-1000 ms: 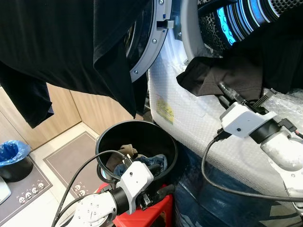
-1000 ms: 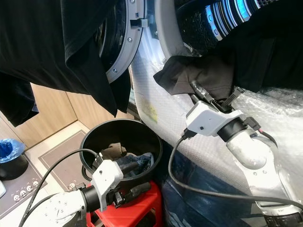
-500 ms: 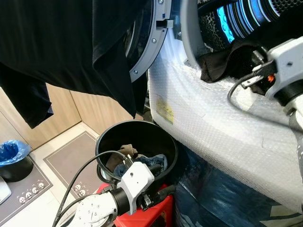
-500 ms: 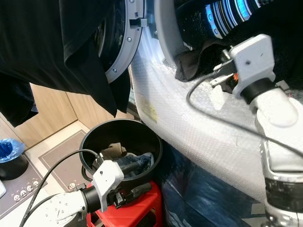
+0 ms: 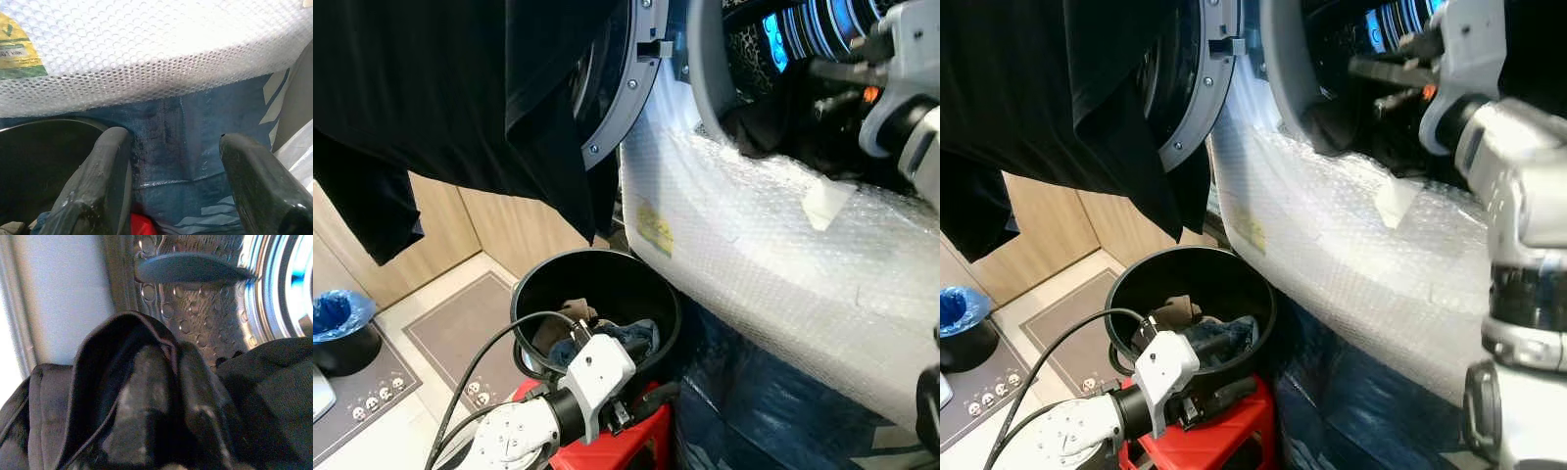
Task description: Clothes washing
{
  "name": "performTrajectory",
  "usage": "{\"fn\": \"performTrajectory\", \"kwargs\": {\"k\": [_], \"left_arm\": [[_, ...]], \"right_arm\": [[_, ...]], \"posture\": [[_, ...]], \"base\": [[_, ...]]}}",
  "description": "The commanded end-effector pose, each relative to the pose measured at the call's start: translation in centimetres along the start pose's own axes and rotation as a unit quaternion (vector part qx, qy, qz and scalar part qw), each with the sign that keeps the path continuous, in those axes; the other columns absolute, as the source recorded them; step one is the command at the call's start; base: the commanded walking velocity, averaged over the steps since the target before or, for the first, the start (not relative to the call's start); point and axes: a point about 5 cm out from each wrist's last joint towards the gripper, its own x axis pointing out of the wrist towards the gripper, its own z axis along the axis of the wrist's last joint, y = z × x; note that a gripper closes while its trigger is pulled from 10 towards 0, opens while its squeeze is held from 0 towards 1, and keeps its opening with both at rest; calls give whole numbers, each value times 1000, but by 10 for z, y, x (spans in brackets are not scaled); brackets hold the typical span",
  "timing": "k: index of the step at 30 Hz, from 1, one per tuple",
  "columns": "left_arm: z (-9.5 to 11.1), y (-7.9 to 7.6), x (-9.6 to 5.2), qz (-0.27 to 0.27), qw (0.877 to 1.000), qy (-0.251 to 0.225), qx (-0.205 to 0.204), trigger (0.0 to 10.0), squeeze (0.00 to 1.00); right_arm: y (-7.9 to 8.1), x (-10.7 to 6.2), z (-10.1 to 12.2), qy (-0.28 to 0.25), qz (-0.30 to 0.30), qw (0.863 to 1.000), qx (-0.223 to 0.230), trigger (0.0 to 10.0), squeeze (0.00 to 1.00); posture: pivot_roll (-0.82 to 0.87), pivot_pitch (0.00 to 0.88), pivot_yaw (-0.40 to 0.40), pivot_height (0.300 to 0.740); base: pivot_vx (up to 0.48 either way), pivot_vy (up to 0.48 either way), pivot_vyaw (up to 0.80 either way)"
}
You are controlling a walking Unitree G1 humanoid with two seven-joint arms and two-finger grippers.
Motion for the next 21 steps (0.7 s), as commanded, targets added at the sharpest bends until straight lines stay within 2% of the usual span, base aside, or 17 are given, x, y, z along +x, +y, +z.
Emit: {"fn": "performTrajectory", "kwargs": {"k": [1,2,5,6,9,11,13,14,15,16,20,21], "left_arm": [[0,0,0,4,1000,1,3,10000,0],[0,0,0,4,1000,1,3,10000,0],[0,-1,0,8,1000,0,0,10000,0],[0,-1,1,9,1000,0,0,10000,0],[0,-1,1,11,1000,0,0,10000,0],[0,-1,2,13,1000,-1,2,10000,0],[1,0,2,19,1000,-3,5,10000,0],[1,0,2,19,1000,-3,5,10000,0],[1,1,2,21,1000,-4,5,10000,0],[1,1,3,23,1000,-4,6,10000,0],[1,1,2,25,1000,-4,6,10000,0],[1,2,1,27,1000,-3,7,10000,0]], "right_arm": [[-12,2,4,14,-38,999,34,10000,0],[-14,3,4,16,-48,998,43,10000,0],[-33,8,4,42,-139,989,33,10000,0],[-44,9,3,45,-192,979,43,10000,0],[-55,8,4,45,-246,968,35,10000,0],[-67,4,2,57,-295,952,64,10000,0],[-84,-5,2,44,-375,921,95,10000,0],[-84,-5,2,44,-375,921,95,10000,0],[-92,-10,3,37,-415,904,98,10000,0],[-99,-14,4,31,-448,889,86,10000,0],[-112,-26,2,23,-515,854,77,10000,0],[-118,-32,3,18,-541,838,69,10000,0]], "posture": [[-33,76,-54,740],[-33,76,-55,740],[-33,77,-59,740],[-30,77,-62,740],[-26,75,-66,740],[-21,73,-71,740],[-16,70,-73,740],[-16,70,-73,740],[-14,69,-76,740],[-11,69,-78,740],[-7,70,-79,740],[-7,70,-79,740]], "base": [[0,0,0],[0,0,0],[0,0,0],[0,0,0],[0,0,0],[0,0,0],[0,0,0],[0,0,0],[0,0,0],[0,0,0],[0,0,0],[0,0,0]]}}
